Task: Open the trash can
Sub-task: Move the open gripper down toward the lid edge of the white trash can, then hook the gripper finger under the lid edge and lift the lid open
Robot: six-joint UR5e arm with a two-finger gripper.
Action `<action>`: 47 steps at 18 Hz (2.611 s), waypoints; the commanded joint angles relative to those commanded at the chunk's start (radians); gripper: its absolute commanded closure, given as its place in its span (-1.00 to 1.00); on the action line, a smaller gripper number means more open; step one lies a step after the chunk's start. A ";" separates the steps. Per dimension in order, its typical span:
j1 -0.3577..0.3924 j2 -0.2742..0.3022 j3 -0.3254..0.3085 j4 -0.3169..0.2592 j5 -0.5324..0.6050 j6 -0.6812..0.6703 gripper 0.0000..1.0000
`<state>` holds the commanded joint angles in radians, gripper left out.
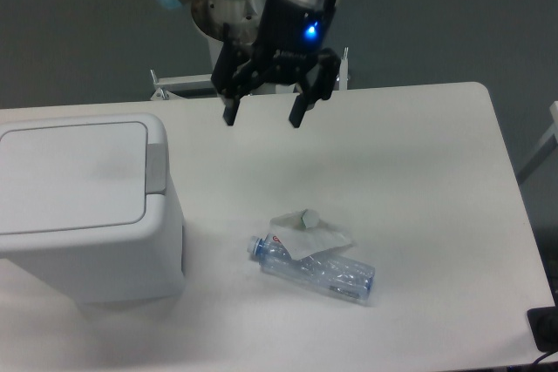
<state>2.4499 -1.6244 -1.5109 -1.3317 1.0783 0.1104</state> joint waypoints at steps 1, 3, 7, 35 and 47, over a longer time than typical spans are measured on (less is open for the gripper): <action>-0.009 -0.011 -0.003 0.029 0.003 -0.005 -1.00; -0.038 -0.031 -0.009 0.069 0.005 -0.014 -1.00; -0.055 -0.037 -0.020 0.080 0.006 -0.008 -1.00; -0.109 -0.040 -0.101 0.140 0.011 -0.006 -1.00; -0.115 -0.040 -0.127 0.174 0.014 -0.006 -1.00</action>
<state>2.3347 -1.6644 -1.6383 -1.1582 1.0922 0.1043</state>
